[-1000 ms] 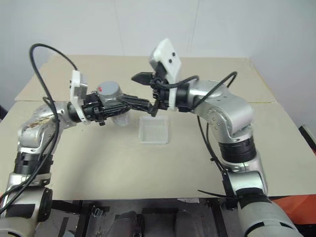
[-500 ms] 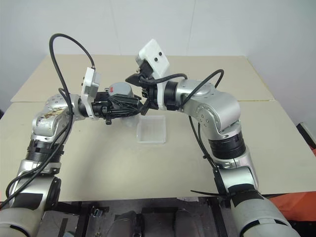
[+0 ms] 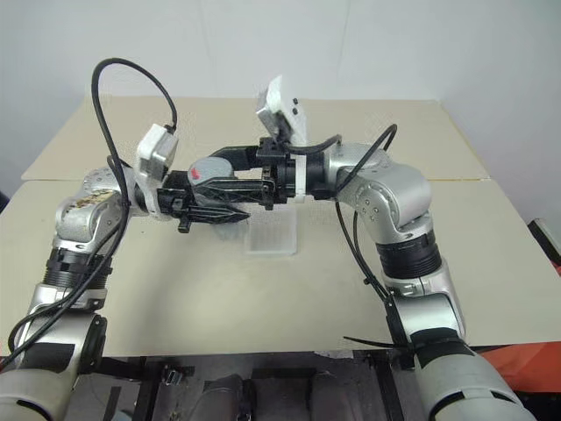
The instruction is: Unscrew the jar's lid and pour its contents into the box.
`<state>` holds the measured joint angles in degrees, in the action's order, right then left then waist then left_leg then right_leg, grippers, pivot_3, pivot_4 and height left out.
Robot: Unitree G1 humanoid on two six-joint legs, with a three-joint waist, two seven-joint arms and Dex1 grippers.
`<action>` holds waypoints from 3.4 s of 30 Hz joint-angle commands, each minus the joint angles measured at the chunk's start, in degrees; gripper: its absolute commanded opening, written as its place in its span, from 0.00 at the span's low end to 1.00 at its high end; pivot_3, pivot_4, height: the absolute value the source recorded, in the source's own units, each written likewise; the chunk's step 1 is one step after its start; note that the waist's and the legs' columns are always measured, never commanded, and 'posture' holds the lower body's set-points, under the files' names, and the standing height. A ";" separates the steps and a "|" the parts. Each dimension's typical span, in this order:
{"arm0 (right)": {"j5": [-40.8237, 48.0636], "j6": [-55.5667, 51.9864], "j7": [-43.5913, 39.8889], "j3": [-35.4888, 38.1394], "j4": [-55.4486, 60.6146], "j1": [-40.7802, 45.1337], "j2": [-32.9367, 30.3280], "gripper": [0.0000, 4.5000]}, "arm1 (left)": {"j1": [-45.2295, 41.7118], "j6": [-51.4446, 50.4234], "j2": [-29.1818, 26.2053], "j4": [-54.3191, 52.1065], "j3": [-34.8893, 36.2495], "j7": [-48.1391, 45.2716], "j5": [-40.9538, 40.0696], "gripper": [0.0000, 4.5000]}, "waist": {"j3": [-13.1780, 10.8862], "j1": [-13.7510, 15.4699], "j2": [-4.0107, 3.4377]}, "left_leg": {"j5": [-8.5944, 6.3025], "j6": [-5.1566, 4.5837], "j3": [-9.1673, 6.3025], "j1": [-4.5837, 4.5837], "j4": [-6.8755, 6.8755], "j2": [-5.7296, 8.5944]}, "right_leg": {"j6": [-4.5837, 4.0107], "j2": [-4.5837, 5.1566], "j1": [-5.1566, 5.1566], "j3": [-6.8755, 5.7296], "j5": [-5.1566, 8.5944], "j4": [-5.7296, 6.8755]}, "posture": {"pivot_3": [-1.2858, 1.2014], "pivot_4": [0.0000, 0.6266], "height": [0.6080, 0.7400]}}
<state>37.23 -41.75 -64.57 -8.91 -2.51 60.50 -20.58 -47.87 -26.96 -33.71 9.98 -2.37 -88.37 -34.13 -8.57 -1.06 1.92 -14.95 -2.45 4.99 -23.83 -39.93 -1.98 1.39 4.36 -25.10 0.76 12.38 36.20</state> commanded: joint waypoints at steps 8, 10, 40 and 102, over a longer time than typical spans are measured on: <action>-7.25 15.72 -18.78 -4.33 -18.07 7.76 2.93 0.61 | -1.14 -1.76 -3.58 -3.89 1.36 -3.92 -5.80 0.43 | -0.02 0.04 -0.03 | 0.00 0.01 -0.02 0.03 0.00 -0.02 | 0.00 -0.01 -0.01 0.01 0.00 0.02 | 0.52 0.24 1.00; -8.06 16.56 -17.14 -3.54 -18.06 7.42 3.39 0.69 | -0.81 -1.25 -3.13 -3.53 1.70 -3.61 -4.75 0.43 | -0.02 0.25 -0.03 | 0.01 0.01 -0.03 0.02 0.00 -0.01 | 0.00 0.00 -0.01 0.00 0.00 0.04 | 0.52 0.24 1.00; -7.72 -5.02 25.24 0.06 13.04 -1.27 6.69 1.00 | -0.28 2.52 -2.32 3.15 3.42 3.25 2.36 0.43 | -0.02 0.25 -0.04 | 0.05 0.06 -0.01 0.01 -0.02 0.02 | -0.01 0.03 -0.05 0.01 0.00 0.09 | 0.52 0.24 1.00; -4.80 -3.15 20.25 -1.39 13.18 0.27 4.42 1.00 | 0.07 4.40 0.03 4.06 3.91 3.92 3.03 0.43 | -0.02 0.19 -0.04 | 0.07 0.02 -0.03 0.00 -0.03 0.02 | 0.02 0.03 -0.05 0.01 -0.02 0.08 | 0.52 0.24 1.00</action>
<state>33.24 -46.67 -44.65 -10.25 10.50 58.79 -16.73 -46.49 -23.70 -33.62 14.84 1.00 -84.04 -30.56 -8.59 -0.87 1.88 -14.88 -2.42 4.96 -23.84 -39.95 -1.96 1.41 4.39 -25.15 0.77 12.37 36.28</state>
